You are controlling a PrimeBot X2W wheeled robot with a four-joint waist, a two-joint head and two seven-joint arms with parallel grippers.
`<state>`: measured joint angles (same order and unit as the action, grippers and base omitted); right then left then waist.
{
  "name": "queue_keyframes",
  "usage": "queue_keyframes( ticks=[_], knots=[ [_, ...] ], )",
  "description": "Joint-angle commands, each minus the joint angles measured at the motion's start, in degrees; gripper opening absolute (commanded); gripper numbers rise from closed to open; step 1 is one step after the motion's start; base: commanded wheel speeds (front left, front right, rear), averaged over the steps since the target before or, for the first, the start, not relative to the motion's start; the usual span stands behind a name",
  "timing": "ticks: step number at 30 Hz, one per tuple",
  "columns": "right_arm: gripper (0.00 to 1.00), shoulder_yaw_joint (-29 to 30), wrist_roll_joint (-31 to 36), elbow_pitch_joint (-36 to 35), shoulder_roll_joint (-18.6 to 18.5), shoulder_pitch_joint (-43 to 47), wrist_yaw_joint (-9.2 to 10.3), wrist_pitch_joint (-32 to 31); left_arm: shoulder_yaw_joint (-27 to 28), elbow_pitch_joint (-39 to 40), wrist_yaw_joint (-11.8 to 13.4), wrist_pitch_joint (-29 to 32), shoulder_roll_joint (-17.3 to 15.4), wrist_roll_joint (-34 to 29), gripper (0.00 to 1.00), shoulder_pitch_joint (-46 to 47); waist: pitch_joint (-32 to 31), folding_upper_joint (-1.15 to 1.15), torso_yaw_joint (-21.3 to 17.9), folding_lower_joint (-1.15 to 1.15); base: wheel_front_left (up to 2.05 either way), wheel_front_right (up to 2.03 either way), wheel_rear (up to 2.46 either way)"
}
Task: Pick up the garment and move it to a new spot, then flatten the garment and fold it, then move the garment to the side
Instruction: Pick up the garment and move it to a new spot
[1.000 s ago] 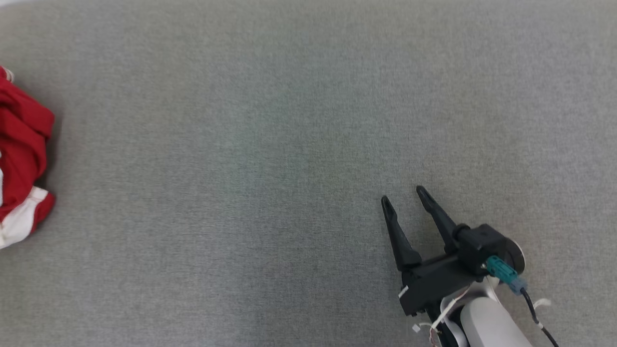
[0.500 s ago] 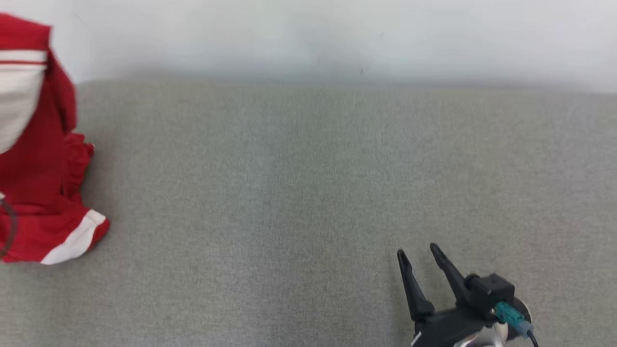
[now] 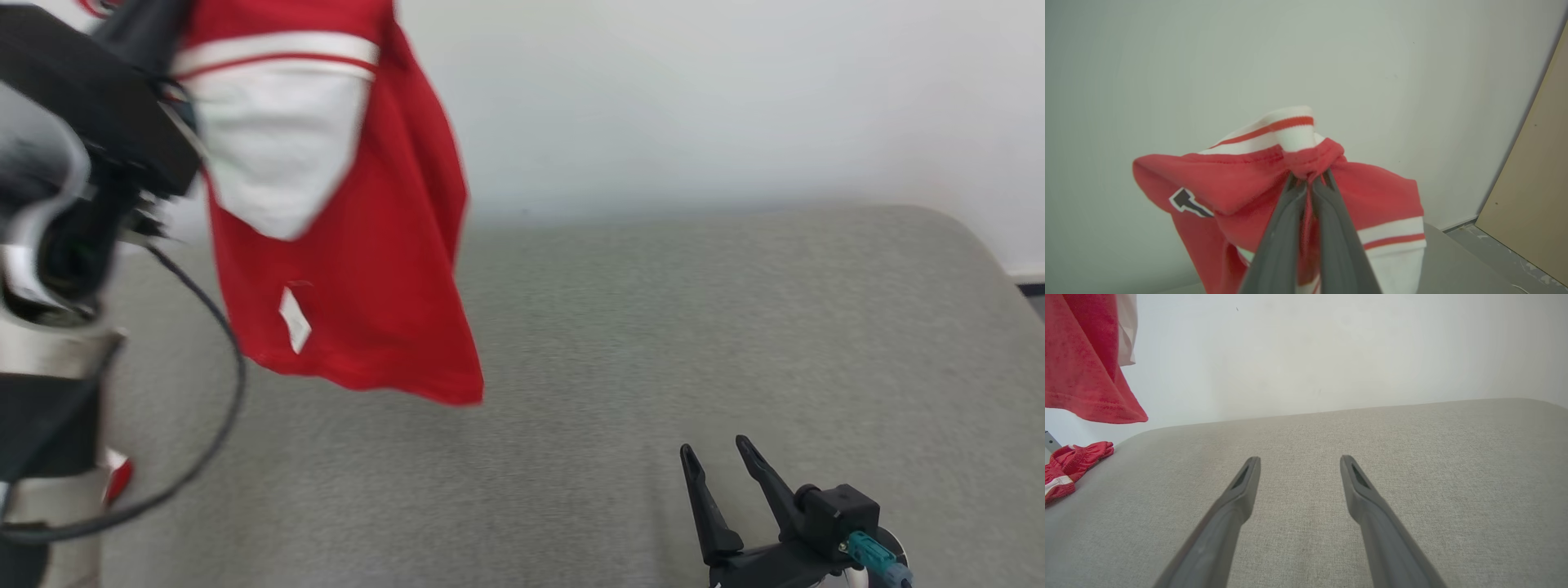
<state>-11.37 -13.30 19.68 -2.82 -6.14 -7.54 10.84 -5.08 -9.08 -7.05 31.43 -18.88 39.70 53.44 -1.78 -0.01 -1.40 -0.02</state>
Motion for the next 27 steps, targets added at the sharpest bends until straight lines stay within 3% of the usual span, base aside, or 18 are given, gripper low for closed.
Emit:
queue_keyframes(
  ticks=[1, 10, 16, 21, 22, 23, 27],
  knots=[
    [1.00, 0.06, 0.37, -0.53, -0.10, 0.37, 0.10, -0.40, -1.48, 1.03, -0.05, 0.00, 1.32, 0.43, 0.00, -2.20, 0.15, 0.01, -7.58, 0.02, 0.00, 0.00, 0.00],
    [1.00, 1.09, 2.60, -2.92, -0.08, -0.13, 0.10, -1.93, -9.53, -3.13, -0.43, -7.62, 6.40, -2.24, 0.00, -11.35, 3.50, 0.01, -16.59, 0.02, 0.00, 0.00, 0.00],
    [1.00, 1.93, 2.50, -3.98, -0.08, 0.05, 0.10, -2.09, -14.32, -11.37, -0.54, -12.21, 9.18, -4.15, 0.00, -15.77, 5.46, 0.01, -19.73, 0.02, 0.00, 0.00, 0.00],
    [1.00, 2.54, 1.95, -4.56, -0.08, 0.93, 0.10, -1.95, -18.73, -19.81, -0.38, -16.51, 12.62, -5.83, 0.00, -17.85, 6.39, 0.01, -19.78, 0.02, 0.00, 0.00, 0.00],
    [1.00, 2.85, 1.87, -4.59, -0.08, 1.13, 0.10, -1.93, -19.66, -21.16, -0.39, -17.61, 13.18, -6.42, 0.25, -18.00, 6.45, 0.01, -19.36, 0.02, 0.00, 0.00, 0.00],
    [1.00, 2.85, 1.80, -4.58, -0.08, 1.18, 0.10, -2.01, -20.11, -22.52, -0.39, -18.69, 13.77, -6.39, 1.00, -18.25, 6.38, 0.01, -19.01, 0.02, 0.00, 0.00, 0.00],
    [1.00, 3.46, 2.00, -4.88, -0.10, 1.31, 0.10, -2.32, -21.45, -25.69, -0.22, -22.72, 15.45, -4.24, 1.00, -19.00, 5.56, 0.01, -16.57, 0.02, 0.00, 0.00, 0.00]
  ],
)
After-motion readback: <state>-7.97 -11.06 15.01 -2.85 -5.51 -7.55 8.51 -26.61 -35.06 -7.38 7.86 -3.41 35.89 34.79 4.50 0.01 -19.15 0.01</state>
